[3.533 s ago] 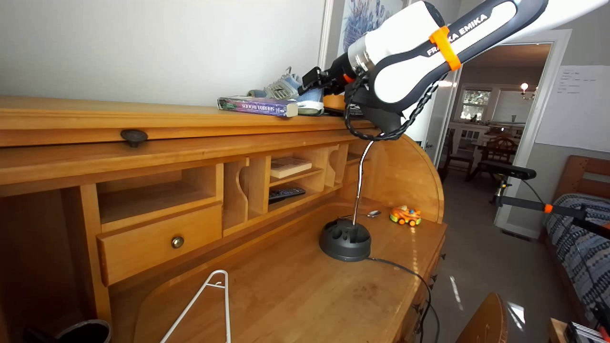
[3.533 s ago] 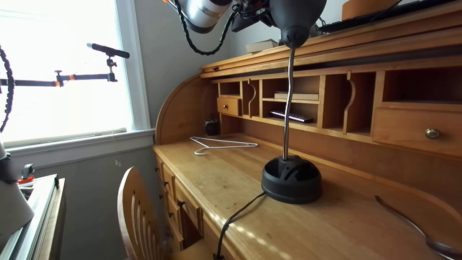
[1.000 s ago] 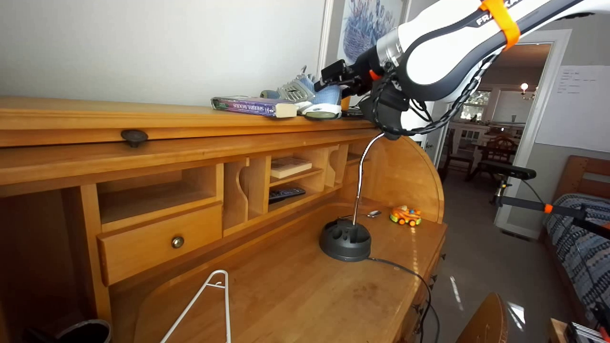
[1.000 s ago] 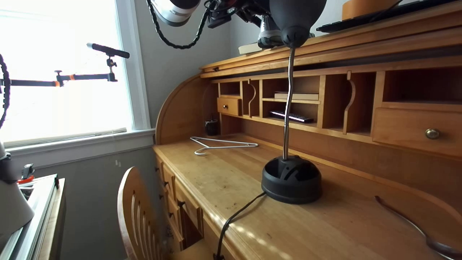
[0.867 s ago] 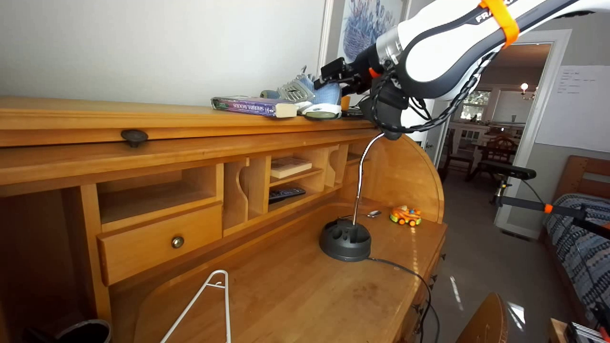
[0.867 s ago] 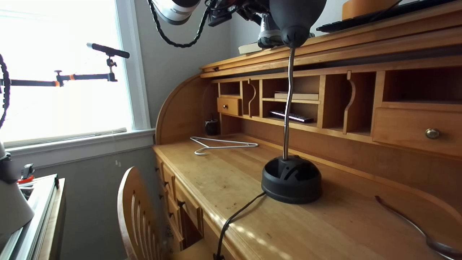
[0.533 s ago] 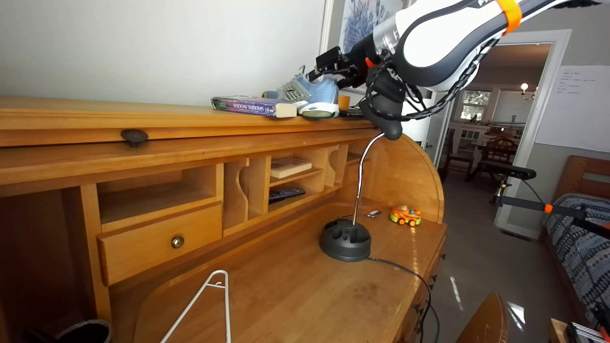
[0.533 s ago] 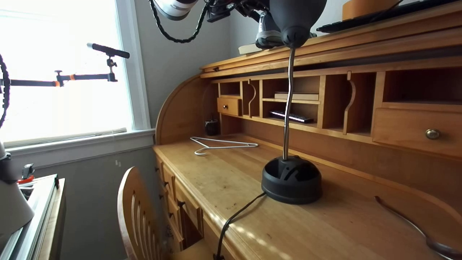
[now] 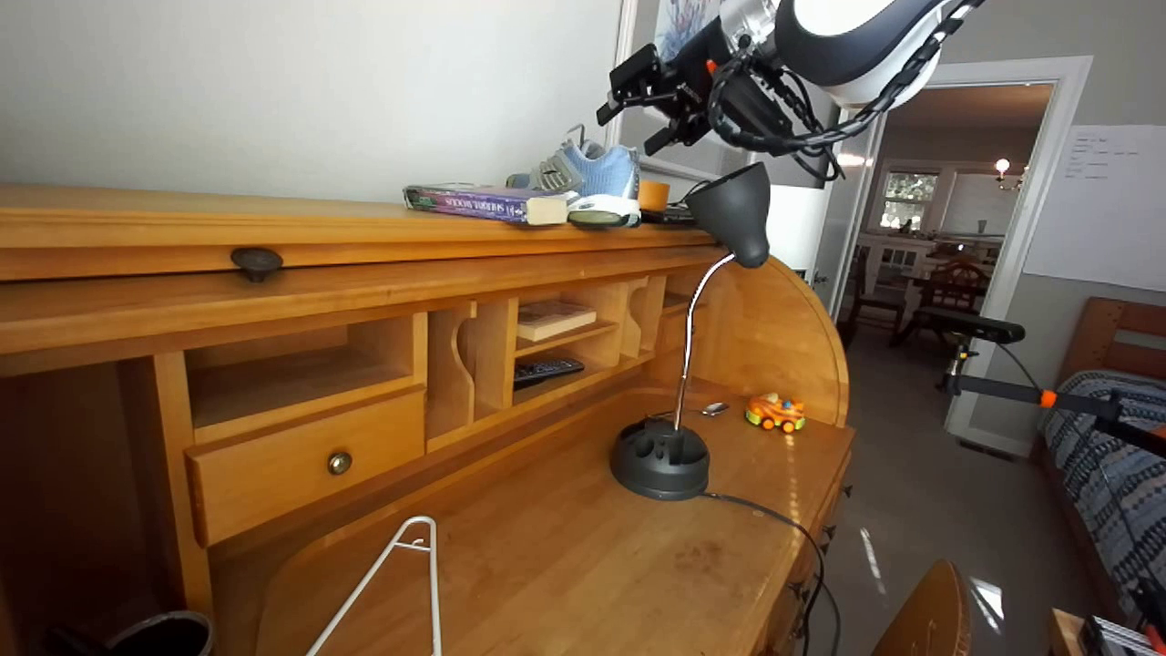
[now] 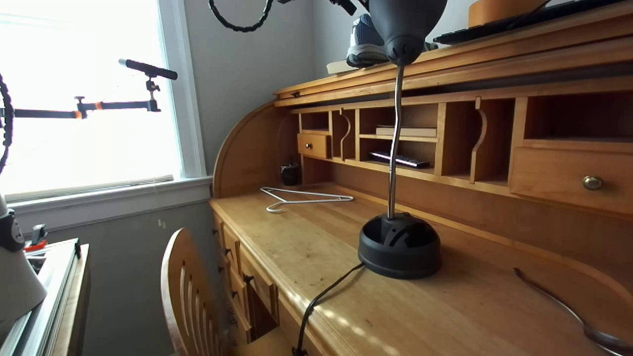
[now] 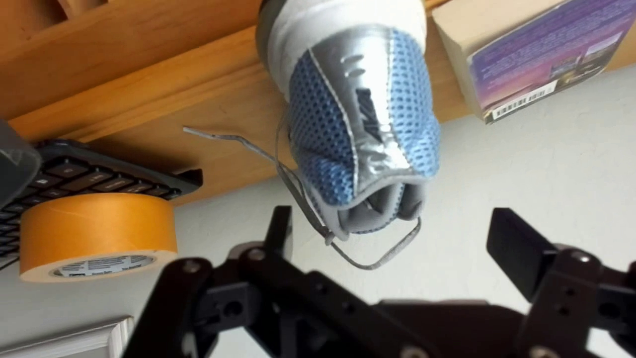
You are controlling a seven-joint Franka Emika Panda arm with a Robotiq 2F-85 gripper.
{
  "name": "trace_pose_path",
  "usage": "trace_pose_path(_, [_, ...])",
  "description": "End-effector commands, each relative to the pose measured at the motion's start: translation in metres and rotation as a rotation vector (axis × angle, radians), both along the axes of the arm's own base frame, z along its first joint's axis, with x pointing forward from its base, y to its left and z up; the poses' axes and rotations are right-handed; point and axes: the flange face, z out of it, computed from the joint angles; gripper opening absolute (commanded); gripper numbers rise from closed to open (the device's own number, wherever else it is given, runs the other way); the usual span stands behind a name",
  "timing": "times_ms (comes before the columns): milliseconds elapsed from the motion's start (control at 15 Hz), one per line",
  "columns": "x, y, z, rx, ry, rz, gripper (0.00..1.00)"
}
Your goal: Put the pen from the lamp in the sneaker then put the sneaker on the desktop.
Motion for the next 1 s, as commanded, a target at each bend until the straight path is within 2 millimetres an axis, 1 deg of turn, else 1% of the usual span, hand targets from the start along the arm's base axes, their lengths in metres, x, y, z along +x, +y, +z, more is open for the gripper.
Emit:
trace_pose_path(0, [-0.002,-0.005,0.016,0.054,0.093,-0.05,1.0])
trace_pose_path(267, [0.004,-0.005,0.026,0.111,0.201,-0.077,1.0])
trace_pose_path(533, [0.006,-0.011,0.031,0.131,0.238,-0.129,1.0])
trace_pose_path(733, [0.008,-0.017,0.03,0.134,0.252,-0.164,1.0])
trace_pose_path(933, [0.016,-0.023,0.021,0.143,0.264,-0.177,1.0])
